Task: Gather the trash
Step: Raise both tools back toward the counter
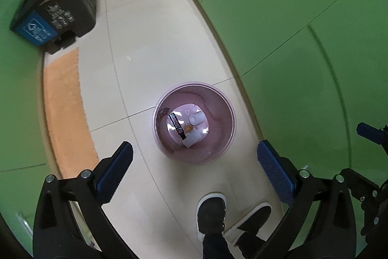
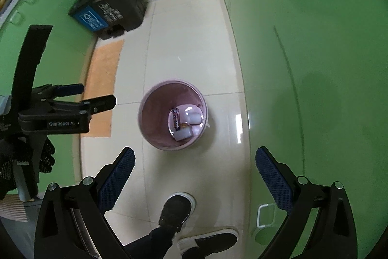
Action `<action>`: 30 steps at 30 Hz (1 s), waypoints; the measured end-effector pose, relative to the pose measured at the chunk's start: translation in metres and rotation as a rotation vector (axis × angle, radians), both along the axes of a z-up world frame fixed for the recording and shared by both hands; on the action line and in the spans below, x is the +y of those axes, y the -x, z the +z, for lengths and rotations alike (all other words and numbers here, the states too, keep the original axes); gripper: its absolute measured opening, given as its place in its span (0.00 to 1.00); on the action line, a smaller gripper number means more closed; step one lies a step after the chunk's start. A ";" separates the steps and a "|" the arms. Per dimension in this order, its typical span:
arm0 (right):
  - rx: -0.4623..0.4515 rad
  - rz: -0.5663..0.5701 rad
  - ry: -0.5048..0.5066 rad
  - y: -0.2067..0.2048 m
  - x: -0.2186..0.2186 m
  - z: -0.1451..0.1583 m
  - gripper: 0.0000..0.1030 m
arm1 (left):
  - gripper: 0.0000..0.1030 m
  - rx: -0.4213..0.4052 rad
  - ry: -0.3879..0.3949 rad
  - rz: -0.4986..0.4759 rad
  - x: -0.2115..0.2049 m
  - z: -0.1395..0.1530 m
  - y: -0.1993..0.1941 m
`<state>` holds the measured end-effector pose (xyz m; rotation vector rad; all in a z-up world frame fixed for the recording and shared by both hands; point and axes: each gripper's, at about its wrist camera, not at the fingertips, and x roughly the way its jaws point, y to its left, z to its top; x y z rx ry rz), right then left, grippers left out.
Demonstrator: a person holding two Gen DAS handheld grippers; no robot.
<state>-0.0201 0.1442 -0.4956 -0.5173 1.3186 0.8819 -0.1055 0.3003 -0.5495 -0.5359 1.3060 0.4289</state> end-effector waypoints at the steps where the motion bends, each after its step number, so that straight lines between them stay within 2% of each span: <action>1: 0.000 0.001 -0.007 0.003 0.001 0.015 0.93 | 0.97 -0.003 -0.008 0.000 -0.001 0.015 0.003; 8: -0.006 -0.005 -0.056 0.023 0.001 0.105 0.94 | 0.97 -0.043 -0.047 -0.009 -0.013 0.122 0.024; 19: -0.067 -0.021 -0.178 0.050 -0.010 0.263 0.94 | 0.97 -0.129 -0.133 -0.021 -0.027 0.294 0.045; 26: -0.167 -0.069 -0.254 0.044 -0.048 0.354 0.94 | 0.97 -0.205 -0.184 -0.069 -0.047 0.383 0.041; 30: -0.226 -0.137 -0.279 0.031 -0.080 0.392 0.94 | 0.97 -0.247 -0.202 -0.109 -0.061 0.419 0.030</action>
